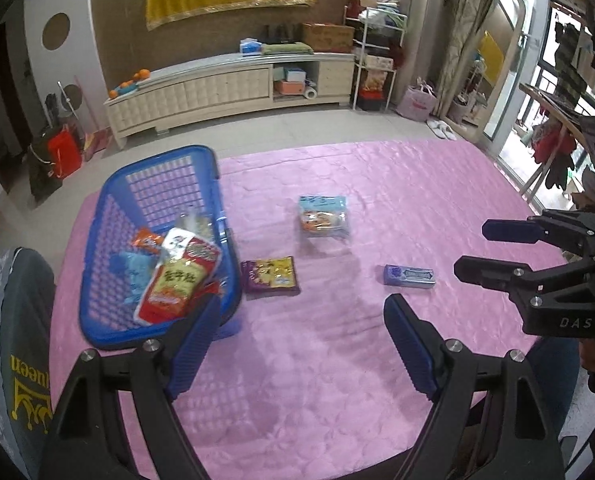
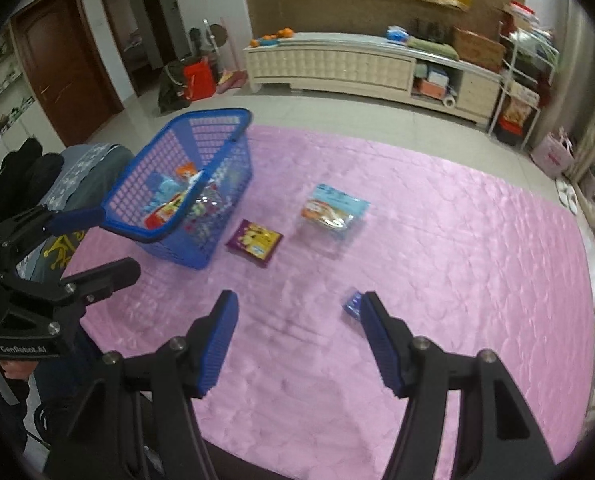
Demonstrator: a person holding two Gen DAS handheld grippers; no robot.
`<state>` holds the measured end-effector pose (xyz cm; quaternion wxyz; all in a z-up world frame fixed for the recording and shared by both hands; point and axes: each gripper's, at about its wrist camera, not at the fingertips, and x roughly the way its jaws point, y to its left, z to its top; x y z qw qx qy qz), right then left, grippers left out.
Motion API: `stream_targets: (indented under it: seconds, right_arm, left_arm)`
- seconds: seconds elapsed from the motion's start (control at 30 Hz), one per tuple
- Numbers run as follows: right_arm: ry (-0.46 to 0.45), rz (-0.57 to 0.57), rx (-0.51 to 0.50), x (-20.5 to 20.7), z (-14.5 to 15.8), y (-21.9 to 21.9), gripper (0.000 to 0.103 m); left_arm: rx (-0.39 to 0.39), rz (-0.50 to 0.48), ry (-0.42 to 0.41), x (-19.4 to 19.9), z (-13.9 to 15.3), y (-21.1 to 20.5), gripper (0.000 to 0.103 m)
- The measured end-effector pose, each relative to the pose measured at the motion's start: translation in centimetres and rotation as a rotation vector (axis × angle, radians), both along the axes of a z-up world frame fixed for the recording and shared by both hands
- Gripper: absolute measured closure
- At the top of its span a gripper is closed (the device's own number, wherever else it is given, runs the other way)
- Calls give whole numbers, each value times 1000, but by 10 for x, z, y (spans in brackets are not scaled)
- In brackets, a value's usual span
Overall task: Organize snacks
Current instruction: 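Move both open tools toward the remaining snacks on the pink sheet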
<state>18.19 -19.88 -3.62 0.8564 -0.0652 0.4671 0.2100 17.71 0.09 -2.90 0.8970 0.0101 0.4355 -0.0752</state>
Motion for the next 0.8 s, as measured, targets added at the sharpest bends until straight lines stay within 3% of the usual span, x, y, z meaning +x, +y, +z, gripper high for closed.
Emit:
stream_targets:
  seconds: [0.47,0.8]
  right_arm:
    - [61,-94,42,51,-24,-58,35]
    - [101,-199,105,113,-53,-86,24]
  left_arm:
    - [47,-45,78,72,-24,-58,21]
    - [65,-32,182,143,-58,-75,21]
